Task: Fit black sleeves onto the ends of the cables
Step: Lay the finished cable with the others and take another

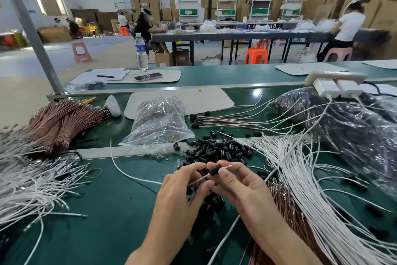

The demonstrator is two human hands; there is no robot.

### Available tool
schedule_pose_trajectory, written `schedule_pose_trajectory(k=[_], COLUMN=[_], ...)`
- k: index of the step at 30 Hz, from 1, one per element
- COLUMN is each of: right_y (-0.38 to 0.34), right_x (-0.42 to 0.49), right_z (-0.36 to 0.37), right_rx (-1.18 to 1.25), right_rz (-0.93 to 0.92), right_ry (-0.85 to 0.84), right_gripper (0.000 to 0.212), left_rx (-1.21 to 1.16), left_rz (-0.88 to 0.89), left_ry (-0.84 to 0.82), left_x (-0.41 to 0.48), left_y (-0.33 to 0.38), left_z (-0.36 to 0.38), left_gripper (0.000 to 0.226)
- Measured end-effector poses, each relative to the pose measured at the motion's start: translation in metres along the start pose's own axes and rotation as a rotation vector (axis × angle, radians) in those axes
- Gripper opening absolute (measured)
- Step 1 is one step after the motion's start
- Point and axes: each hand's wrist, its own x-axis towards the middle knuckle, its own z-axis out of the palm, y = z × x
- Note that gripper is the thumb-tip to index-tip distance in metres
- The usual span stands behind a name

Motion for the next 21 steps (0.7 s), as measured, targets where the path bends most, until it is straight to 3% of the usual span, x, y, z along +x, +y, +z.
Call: schedule_pose_trajectory(k=[5,9,12,16,18,21], right_y=[-0.005,-0.033,-0.049,-0.056,-0.058,-0.053], right_x=[-0.004,0.000,-0.002,-0.003,-0.002,-0.001], right_z=[0.002,-0.028,-0.058,-0.077,-0.079,-0.071], right_rx=[-0.085,0.199,0.369,0.523,0.604,0.669], right_rz=[-0.038,-0.102,-0.170,-0.218,-0.230,-0.151], right_ry=[-0.006,0.190,0.338,0.441,0.421,0.236], right_gripper=[0.016,0.018,0.017,0.014,0.014,0.026], left_rx=[0.042,0.101,0.208,0.264,0.254,0.213], left_rz=[0.015,0.018,0.088,0.052,0.009,-0.042], left_ry=[0.026,0.085,0.154,0.241,0.247,0.217], left_x=[-0.001,0.004,0.012,0.017,0.016,0.015], left_y=[0.001,-0.005,-0.015,-0.027,-0.027,-0.020], left_z=[-0.002,-0.009,-0.023,-0.042,-0.045,-0.043], left_gripper=[0.019,0.016,0.027,0.024,0.028,0.032])
